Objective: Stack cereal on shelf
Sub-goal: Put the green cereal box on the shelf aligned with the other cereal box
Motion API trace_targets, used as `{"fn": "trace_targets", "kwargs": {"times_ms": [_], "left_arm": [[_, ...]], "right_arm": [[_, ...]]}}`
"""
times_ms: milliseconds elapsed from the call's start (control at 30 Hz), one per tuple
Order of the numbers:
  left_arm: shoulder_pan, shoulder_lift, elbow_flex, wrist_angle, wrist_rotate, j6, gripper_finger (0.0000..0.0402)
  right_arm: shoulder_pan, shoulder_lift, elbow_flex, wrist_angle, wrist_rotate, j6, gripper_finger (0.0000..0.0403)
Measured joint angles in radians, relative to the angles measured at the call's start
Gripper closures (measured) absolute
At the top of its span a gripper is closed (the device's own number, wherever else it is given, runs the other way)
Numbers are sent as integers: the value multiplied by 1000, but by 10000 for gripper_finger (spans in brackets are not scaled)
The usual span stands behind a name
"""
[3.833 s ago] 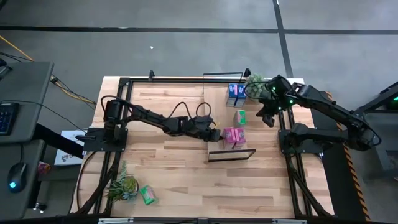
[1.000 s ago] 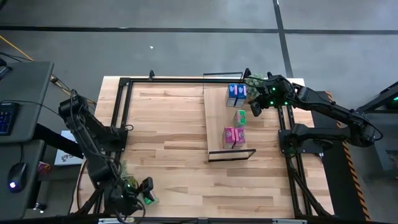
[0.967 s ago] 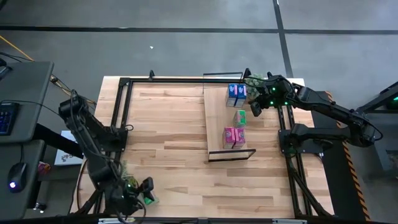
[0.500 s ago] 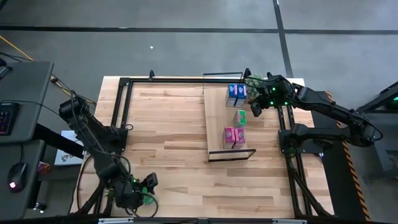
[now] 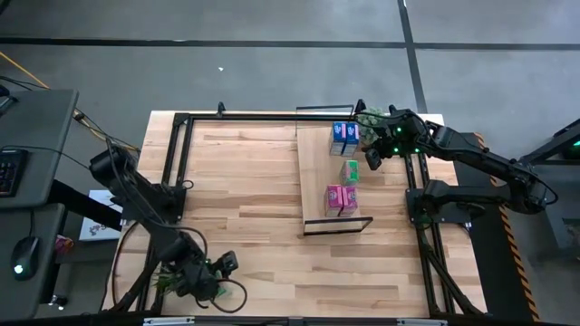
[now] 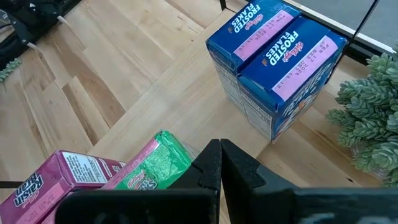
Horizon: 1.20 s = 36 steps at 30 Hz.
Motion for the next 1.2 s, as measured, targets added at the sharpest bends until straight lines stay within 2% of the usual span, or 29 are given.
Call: {"fn": "trace_targets", "kwargs": {"times_ms": [267, 400, 600, 767, 867, 1100, 1200], "left_arm": [[26, 34, 0, 0, 55, 14, 127], [31, 34, 0, 3, 56, 23, 142], [52, 34, 0, 6, 70, 31, 197], [104, 33, 0, 7, 97, 46, 255], [141, 26, 0, 5, 115, 46, 275], [221, -61, 0, -39, 100, 47, 266], [259, -143, 0, -91, 34, 56, 267]], "right_arm": [[0, 0, 0, 0, -2, -4, 403], [0, 0, 0, 0, -5, -4, 403], [0, 0, 0, 0, -5, -4, 403], [0, 0, 0, 0, -5, 2, 403], [0, 0, 0, 0, -5, 1, 403], [0, 0, 0, 0, -5, 2, 403], [0, 0, 0, 0, -5, 3, 403]]}}
